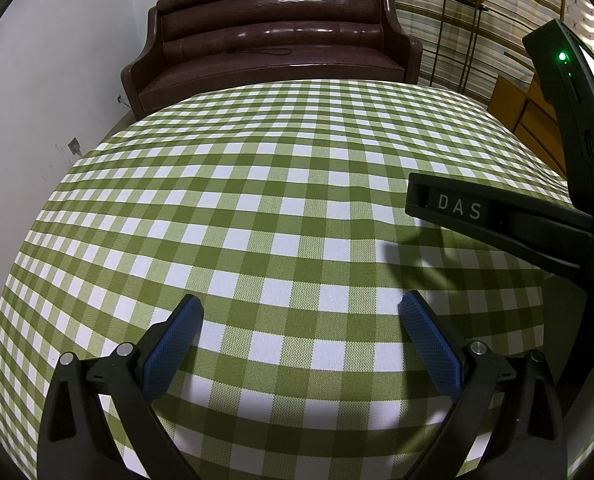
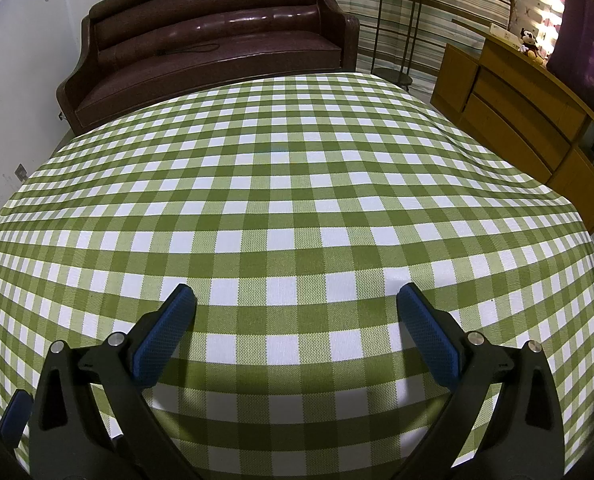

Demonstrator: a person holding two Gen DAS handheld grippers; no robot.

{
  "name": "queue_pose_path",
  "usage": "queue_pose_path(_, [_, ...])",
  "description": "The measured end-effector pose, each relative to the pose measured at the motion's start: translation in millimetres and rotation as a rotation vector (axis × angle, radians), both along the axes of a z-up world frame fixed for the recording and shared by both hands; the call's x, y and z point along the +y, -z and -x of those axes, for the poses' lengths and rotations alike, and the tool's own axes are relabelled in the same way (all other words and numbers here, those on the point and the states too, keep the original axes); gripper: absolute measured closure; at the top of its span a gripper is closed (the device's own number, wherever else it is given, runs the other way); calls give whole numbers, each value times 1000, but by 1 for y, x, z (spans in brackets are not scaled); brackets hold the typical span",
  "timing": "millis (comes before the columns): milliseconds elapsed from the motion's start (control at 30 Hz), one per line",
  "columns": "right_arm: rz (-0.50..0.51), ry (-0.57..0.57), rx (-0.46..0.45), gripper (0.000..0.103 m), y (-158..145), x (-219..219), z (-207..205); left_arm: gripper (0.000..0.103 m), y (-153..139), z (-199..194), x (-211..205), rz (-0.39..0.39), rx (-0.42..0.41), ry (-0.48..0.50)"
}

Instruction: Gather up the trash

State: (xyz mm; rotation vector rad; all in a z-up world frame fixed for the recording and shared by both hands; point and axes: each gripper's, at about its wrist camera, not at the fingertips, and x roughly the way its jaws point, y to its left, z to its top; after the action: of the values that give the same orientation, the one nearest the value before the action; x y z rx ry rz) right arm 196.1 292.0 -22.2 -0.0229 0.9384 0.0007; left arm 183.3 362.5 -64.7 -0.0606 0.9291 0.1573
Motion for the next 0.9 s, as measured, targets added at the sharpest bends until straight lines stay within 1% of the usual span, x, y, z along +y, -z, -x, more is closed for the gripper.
queue_pose_path(900, [-1,-1,0,4,-1,1,3,6,0,0,1,0,-1,1])
